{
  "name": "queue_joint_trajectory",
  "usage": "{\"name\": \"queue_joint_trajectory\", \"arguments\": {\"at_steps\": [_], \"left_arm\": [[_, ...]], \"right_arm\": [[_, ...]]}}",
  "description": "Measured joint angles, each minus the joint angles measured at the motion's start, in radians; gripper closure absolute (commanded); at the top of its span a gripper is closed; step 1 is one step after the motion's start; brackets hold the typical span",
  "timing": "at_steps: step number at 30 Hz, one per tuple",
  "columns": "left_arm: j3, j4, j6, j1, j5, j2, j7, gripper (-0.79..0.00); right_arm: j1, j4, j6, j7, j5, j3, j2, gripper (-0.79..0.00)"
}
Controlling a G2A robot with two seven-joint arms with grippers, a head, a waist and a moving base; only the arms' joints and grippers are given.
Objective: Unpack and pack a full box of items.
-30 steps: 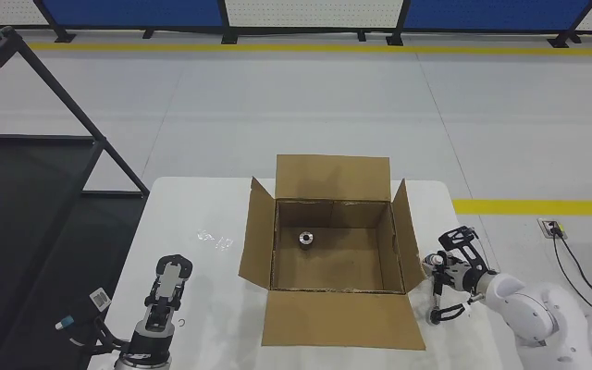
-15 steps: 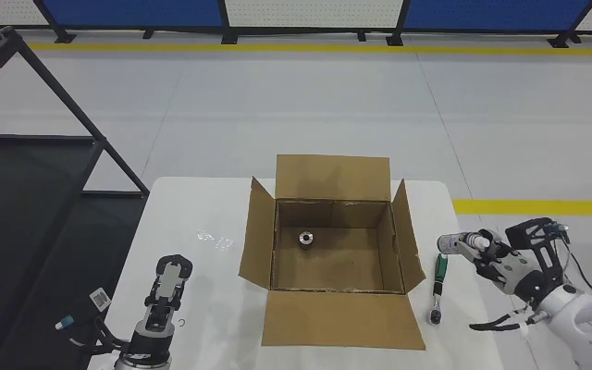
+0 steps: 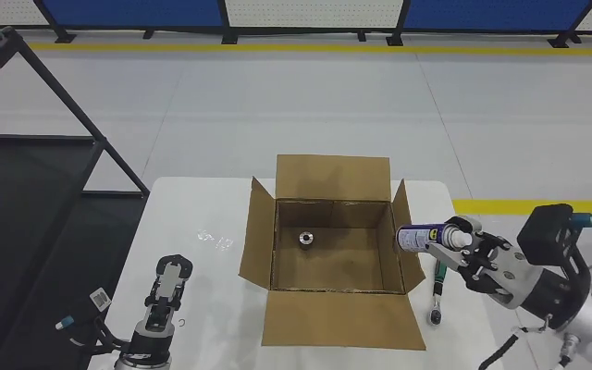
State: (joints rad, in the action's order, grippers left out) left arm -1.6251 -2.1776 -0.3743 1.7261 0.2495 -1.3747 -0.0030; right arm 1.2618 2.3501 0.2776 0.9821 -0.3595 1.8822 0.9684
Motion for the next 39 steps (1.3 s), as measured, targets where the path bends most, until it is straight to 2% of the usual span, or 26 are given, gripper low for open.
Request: {"name": "queue_joint_trajectory", "arguments": {"at_steps": [11,16,19,28,34,39], "left_arm": [[0.000,0.000,0.000,0.000,0.000,0.000,0.000,-0.785],[0.000,0.000,0.000,0.000,0.000,0.000,0.000,-0.785],[0.000,0.000,0.000,0.000,0.000,0.000,0.000,-0.785],[0.000,0.000,0.000,0.000,0.000,0.000,0.000,-0.785],[0.000,0.000,0.000,0.000,0.000,0.000,0.000,-0.785],[0.000,0.000,0.000,0.000,0.000,0.000,0.000,-0.785]], "right_arm": [[0.012,-0.004,-0.003,-0.014,-0.003,0.000,0.001,0.000],[0.015,-0.034,-0.008,-0.081,-0.002,-0.074,0.002,0.000],[-0.055,-0.049,-0.038,-0.057,-0.043,-0.173,-0.002,0.000],[-0.357,-0.147,-0.128,-0.005,-0.147,-0.508,0.010,0.000],[-0.556,-0.287,-0.234,0.005,-0.262,-0.761,0.046,0.000],[-0.697,-0.452,-0.304,-0.025,-0.288,-0.948,0.092,0.000]]}}
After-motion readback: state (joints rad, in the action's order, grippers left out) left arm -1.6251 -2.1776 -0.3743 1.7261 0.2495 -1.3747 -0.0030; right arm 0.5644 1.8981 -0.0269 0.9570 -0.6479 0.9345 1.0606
